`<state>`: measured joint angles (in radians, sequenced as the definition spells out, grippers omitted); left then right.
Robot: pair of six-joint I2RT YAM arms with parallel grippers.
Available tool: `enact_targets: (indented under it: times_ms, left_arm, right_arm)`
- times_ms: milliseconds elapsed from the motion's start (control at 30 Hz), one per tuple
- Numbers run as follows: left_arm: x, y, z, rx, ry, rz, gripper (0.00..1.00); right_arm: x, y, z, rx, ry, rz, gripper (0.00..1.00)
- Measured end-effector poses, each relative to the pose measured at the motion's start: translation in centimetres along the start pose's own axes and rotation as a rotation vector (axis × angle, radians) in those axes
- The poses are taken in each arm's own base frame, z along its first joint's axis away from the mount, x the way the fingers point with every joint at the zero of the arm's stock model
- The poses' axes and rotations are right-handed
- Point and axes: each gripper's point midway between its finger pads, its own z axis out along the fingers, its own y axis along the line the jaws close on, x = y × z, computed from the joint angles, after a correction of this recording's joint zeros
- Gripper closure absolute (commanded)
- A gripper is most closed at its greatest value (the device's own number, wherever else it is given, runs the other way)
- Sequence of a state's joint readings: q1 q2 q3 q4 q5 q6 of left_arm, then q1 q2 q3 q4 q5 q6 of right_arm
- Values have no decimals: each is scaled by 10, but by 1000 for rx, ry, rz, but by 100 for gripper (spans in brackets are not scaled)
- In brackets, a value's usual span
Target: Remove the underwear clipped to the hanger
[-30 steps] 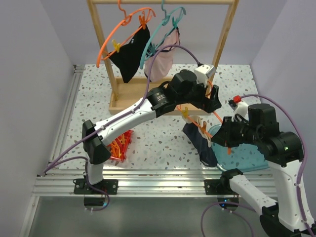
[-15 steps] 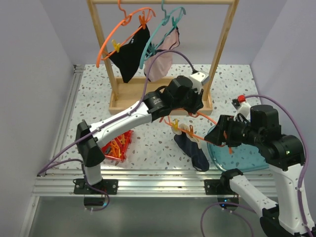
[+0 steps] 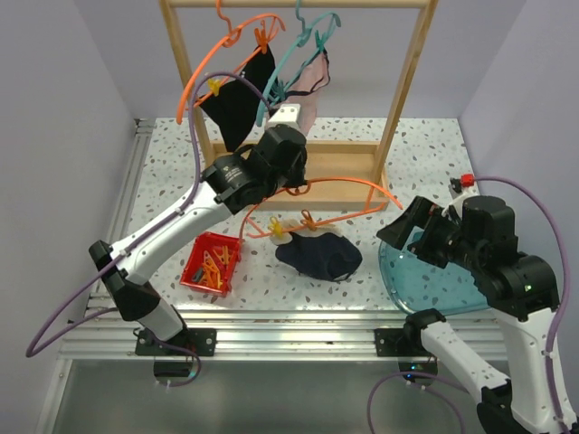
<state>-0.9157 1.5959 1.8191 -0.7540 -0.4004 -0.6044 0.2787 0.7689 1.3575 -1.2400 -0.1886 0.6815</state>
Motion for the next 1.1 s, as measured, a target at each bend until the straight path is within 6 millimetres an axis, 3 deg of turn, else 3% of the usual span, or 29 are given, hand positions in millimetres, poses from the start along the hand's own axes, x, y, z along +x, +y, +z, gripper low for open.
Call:
enact_targets:
  times_ms: [67,100,133,167,200,233,267,300,333,367,467,533,700,767,800,900,1100]
  left_arm:
    - [15,26,4,-103,56,-32,100]
    - [27,39,5,-156,90,-40,95]
    - [41,49,6,-200,129,-41,80]
    - [57,59,5,-236,165,-44,52]
    - [80,74,4,-283,218,-55,47]
    - [89,79,2,-296,243,-57,53]
    - [102,86,-1,-313,266,-87,68]
    - [113,93,-5,-326,289,-118,92]
    - [123,101,-11,-332,305,-163,100]
    - [127,105,-16,-332,311,-192,100]
    - [134,112,-32,-305,308,-312,100]
    - [131,106,-35,-274,302,-374,100]
    - [126,84,-24,-187,304,-431,98]
    - [127,79,-19,-166,311,-421,91]
    - [128,78,-17,-158,317,-407,81]
    - [137,77,-9,-136,340,-340,64]
    - [182,91,13,-119,432,-116,49]
  right_arm:
    - [-3,-1,-2,13,-25,29,1]
    - [-5,-2,-3,19,-39,43,1]
    - [-6,-1,-4,16,-47,58,1]
    - [-6,0,-6,12,-54,68,2]
    - [-6,2,-6,0,-53,81,1]
    - [-5,4,-5,-15,-47,88,2]
    - [-2,8,-1,-38,-31,92,1]
    - [3,11,4,-60,1,98,1]
    - [9,14,10,-79,46,107,2]
    - [15,15,17,-91,88,114,2]
    - [29,20,32,-128,200,131,2]
    - [32,25,37,-147,244,129,1]
    - [37,29,34,-183,278,85,1]
    - [41,26,34,-177,293,65,1]
    - [43,23,33,-170,303,57,1]
    - [48,16,34,-150,320,34,1]
    - [62,1,42,-110,362,29,1]
